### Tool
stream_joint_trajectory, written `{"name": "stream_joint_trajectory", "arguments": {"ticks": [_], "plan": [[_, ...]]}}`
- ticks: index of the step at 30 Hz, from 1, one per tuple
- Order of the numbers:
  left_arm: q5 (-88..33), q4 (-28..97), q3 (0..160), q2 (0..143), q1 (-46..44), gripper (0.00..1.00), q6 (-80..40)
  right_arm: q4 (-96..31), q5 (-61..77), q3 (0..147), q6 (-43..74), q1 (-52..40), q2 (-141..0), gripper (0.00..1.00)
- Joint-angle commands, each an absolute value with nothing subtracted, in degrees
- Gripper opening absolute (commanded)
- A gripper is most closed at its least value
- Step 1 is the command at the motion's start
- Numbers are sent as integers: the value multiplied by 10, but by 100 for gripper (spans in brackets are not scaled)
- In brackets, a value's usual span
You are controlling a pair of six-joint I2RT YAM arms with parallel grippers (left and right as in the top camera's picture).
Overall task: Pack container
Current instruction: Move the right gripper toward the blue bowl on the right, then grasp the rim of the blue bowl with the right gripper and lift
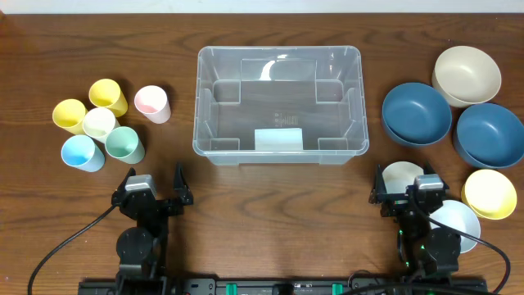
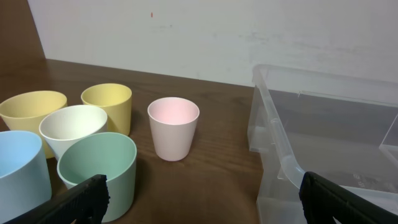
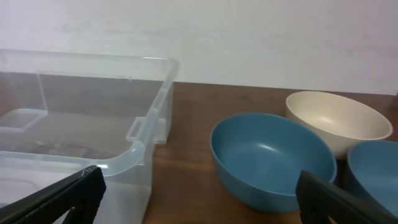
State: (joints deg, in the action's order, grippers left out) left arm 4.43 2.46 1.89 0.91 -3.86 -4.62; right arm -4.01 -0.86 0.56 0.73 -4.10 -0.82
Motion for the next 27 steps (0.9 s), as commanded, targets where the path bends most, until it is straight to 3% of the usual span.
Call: {"name": "stream_joint_trajectory", "arguments": {"ticks": [1, 7, 14, 27], "plan": [[45, 38, 2, 10, -37, 98, -43, -38, -6, 3, 14, -45, -3, 99], [45, 38, 2, 10, -37, 98, -43, -43, 54, 54, 28, -44, -3, 99], [45, 38, 2, 10, -37, 98, -43, -137, 38, 252, 25, -34, -62, 99], [45, 38, 2, 10, -37, 98, -43, -493, 40, 824, 1, 30, -608, 99]]}}
